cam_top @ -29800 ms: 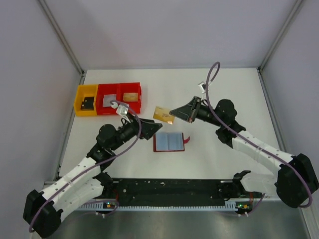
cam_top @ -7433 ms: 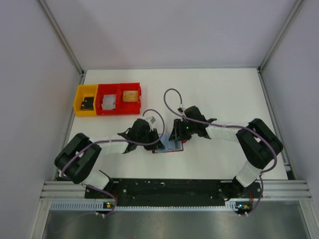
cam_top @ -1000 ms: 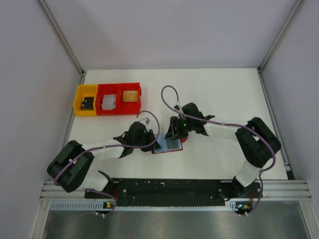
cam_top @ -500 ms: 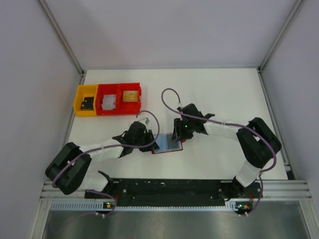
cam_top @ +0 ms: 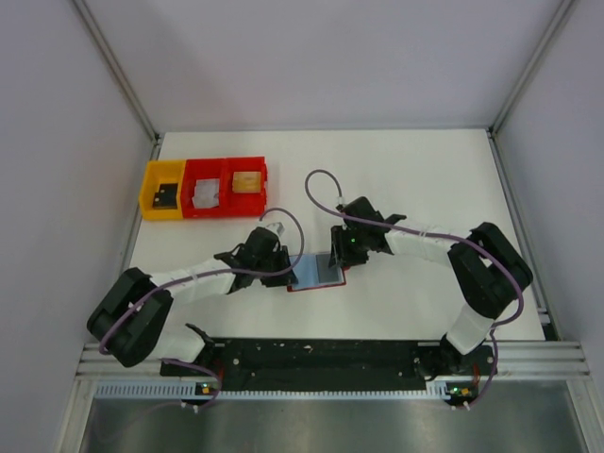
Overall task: Take the credit cards out of the card holder
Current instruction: Remove the credit card from the card holder.
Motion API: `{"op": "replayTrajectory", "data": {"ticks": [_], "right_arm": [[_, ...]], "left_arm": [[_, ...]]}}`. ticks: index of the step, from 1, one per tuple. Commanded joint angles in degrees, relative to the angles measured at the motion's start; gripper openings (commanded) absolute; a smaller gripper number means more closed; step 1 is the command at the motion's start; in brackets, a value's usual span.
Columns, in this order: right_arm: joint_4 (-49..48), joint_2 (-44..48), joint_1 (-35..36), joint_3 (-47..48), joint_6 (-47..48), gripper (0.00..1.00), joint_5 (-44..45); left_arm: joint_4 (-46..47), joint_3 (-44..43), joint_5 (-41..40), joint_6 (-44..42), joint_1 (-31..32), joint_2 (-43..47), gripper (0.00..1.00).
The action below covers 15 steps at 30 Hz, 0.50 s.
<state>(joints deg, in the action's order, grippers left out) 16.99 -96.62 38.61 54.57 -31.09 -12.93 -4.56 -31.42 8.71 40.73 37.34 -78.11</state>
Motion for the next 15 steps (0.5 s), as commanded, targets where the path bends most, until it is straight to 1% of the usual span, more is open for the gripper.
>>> {"op": "replayTrajectory", "data": {"ticks": [1, 8, 15], "right_arm": [[-0.64, 0.82, 1.03, 3.53, 0.86, 0.41, -1.04], [-0.82, 0.29, 1.12, 4.23, 0.77, 0.4, -1.93], [0.93, 1.17, 1.2, 3.79, 1.03, 0.41, 2.38]], "left_arm": [[-2.21, -1.01, -0.45, -1.62, 0.54, -1.87, 0.29], [-1.95, -1.01, 0.17, -1.62, 0.8, -2.31, 0.28], [-1.95, -1.01, 0.17, -1.62, 0.71, -2.4, 0.28]]}}
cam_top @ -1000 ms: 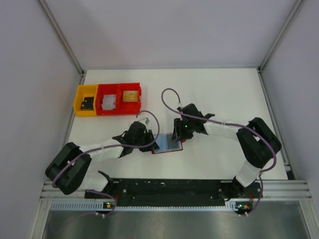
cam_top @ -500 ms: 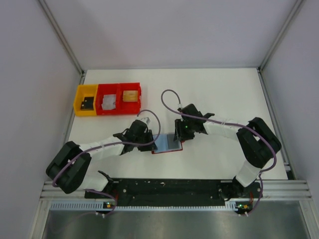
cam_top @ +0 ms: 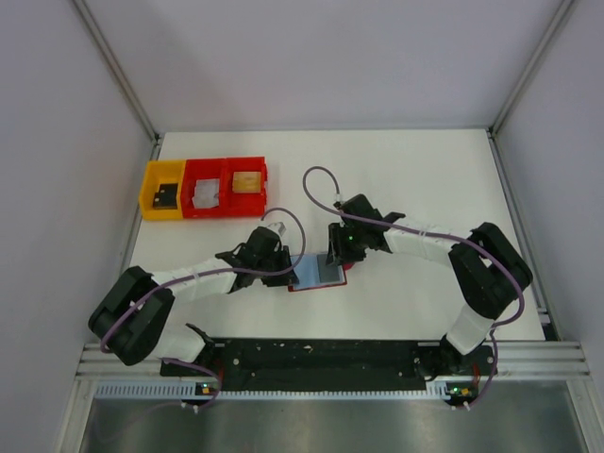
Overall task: Take the credit cards out of the card holder
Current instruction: Remove the credit card from the card holder.
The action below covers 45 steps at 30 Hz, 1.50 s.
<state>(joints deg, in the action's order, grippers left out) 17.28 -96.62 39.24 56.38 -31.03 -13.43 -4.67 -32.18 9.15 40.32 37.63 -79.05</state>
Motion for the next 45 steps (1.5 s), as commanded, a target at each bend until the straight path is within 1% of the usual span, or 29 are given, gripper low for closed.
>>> {"op": "replayTrajectory", "data": {"ticks": [1, 22, 32, 45], "right_arm": [[1.0, 1.34, 0.57, 2.07, 1.23, 0.41, 3.15], [0.83, -2.43, 1.1, 3.56, 1.49, 0.41, 1.21], [2.5, 1.34, 1.27, 3.38, 1.93, 0.42, 4.64], [3.11, 0.12, 1.19, 4.35, 2.29, 0.43, 3.94]], "left_arm": [[-1.75, -0.25, -0.27, -1.2, 0.52, -1.46, 0.28], [-0.87, -0.07, 0.78, -1.12, 0.61, -2.17, 0.28], [-0.78, 0.02, 0.78, -1.03, 0.69, -2.34, 0.28], [-0.69, -0.33, 1.05, -1.29, 0.78, -2.6, 0.28]]}}
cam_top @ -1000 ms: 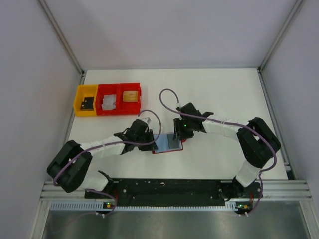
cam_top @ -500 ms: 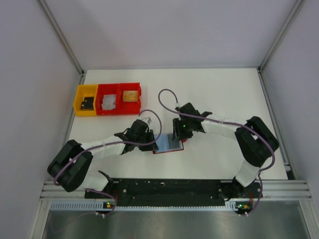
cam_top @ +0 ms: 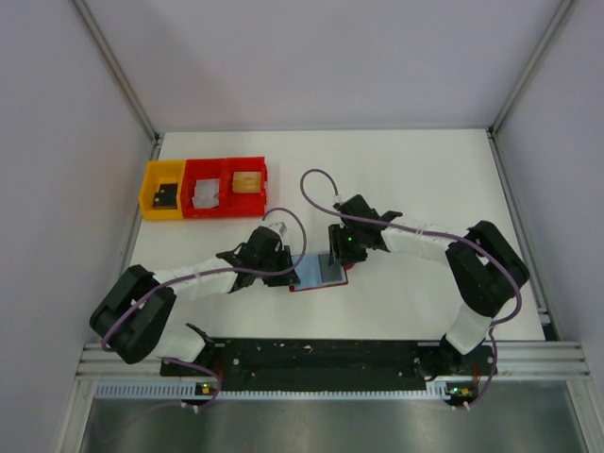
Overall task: Take the credit cards out of the card holder
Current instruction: Remove the credit card from the card holder.
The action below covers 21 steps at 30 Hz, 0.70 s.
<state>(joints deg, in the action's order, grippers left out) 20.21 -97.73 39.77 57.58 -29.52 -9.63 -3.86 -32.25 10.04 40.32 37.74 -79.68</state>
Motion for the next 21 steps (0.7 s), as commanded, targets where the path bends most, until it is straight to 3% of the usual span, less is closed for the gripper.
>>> {"op": "replayTrajectory", "data": {"ticks": [1, 21], "right_arm": [[0.18, 0.88, 0.66, 3.32, 0.86, 0.43, -0.13], [1.15, 2.02, 1.01, 3.68, 1.04, 0.43, 1.89]], "left_arm": [[-1.5, -0.27, 0.15, -1.29, 0.67, -1.97, 0.28], [-1.24, -0.27, 0.42, -1.29, 0.85, -2.32, 0.28]]}}
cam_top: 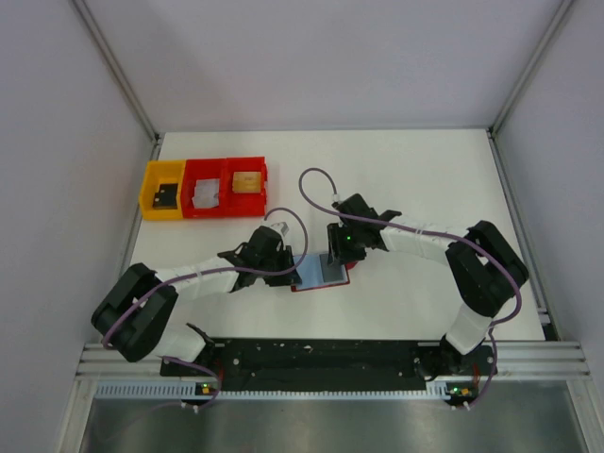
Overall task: Take the credit cards out of the card holder
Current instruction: Remove the credit card from the card holder.
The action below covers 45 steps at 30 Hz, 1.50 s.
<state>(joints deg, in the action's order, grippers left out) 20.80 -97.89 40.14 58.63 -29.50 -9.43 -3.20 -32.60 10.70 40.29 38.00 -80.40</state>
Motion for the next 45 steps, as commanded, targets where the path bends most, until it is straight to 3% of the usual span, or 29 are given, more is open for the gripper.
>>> {"op": "replayTrajectory", "data": {"ticks": [1, 20, 36, 45], "right_arm": [[0.73, 2.26, 0.64, 2.63, 1.02, 0.43, 2.04], [-0.14, -1.69, 1.26, 2.45, 1.37, 0.44, -0.76], [-8.66, -3.46, 0.91, 0.96, -4.07, 0.43, -11.3], [-13.32, -2.31, 0.82, 1.57, -5.22, 0.3, -16.14]], "left_arm": [[-1.98, 0.17, -0.24, -1.27, 0.59, -1.51, 0.28], [-1.72, 0.17, -0.07, -1.18, 0.76, -1.69, 0.28], [-0.75, -0.01, 0.99, -1.18, 1.11, -3.01, 0.28], [-0.49, -0.01, 1.08, -1.09, 1.11, -3.01, 0.28]]}}
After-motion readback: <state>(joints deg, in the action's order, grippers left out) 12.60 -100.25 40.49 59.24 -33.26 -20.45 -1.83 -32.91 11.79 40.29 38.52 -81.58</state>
